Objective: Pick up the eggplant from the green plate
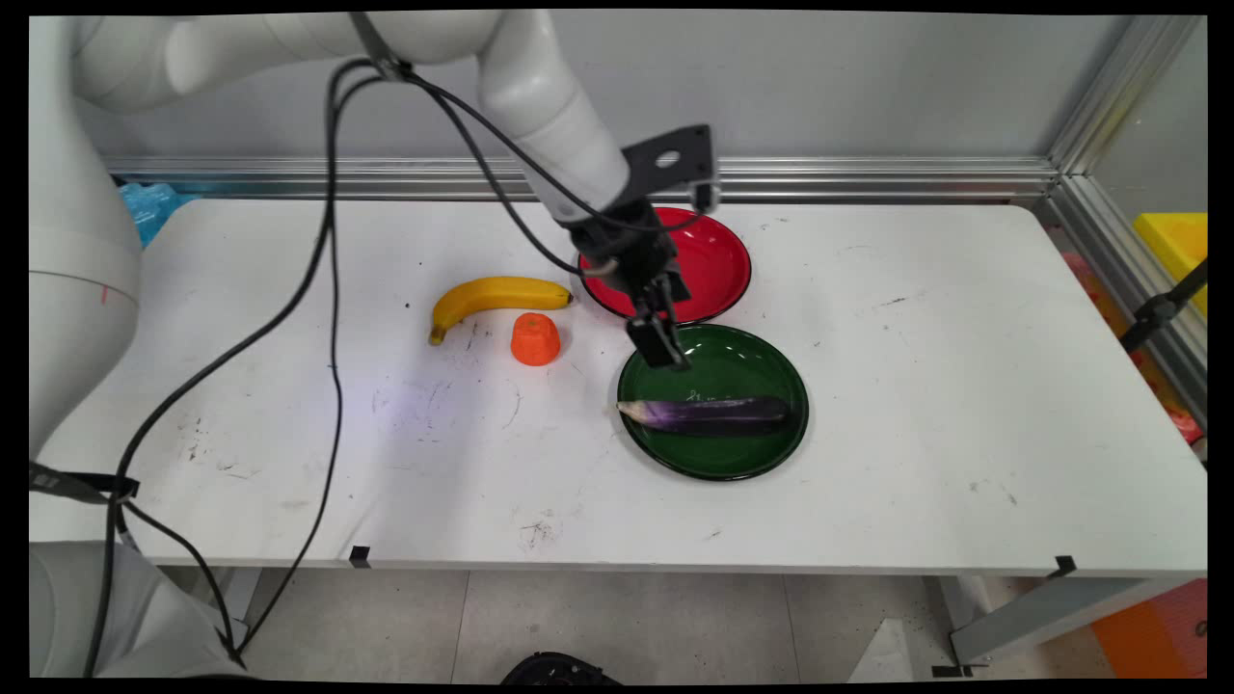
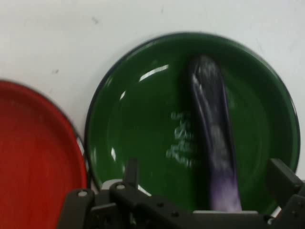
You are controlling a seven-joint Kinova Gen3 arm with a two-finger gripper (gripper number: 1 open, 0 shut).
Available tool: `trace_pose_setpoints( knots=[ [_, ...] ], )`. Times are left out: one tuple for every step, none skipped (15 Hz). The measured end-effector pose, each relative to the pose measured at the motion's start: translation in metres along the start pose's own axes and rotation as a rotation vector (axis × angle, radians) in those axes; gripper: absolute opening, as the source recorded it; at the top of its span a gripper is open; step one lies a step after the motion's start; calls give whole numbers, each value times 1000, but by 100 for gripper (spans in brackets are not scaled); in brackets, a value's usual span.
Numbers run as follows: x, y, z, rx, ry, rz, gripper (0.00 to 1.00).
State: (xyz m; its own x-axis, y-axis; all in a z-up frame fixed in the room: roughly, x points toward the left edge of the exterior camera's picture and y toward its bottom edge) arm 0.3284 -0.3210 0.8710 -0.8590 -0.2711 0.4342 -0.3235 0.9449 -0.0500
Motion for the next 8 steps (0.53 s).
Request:
trace_pose_setpoints(
  knots=[
    [4, 1, 7, 0, 7, 0, 100],
    [9, 2, 16, 0, 13, 1, 100],
    [12, 3, 23, 1, 18, 1, 100],
    [15, 4, 32, 0, 21, 0, 100],
    [17, 6, 39, -1, 23, -1, 100],
    [17, 8, 46, -3, 25, -9, 100],
    [18, 11, 54, -5, 25, -20, 100],
    [18, 13, 59, -7, 25, -32, 100]
  ],
)
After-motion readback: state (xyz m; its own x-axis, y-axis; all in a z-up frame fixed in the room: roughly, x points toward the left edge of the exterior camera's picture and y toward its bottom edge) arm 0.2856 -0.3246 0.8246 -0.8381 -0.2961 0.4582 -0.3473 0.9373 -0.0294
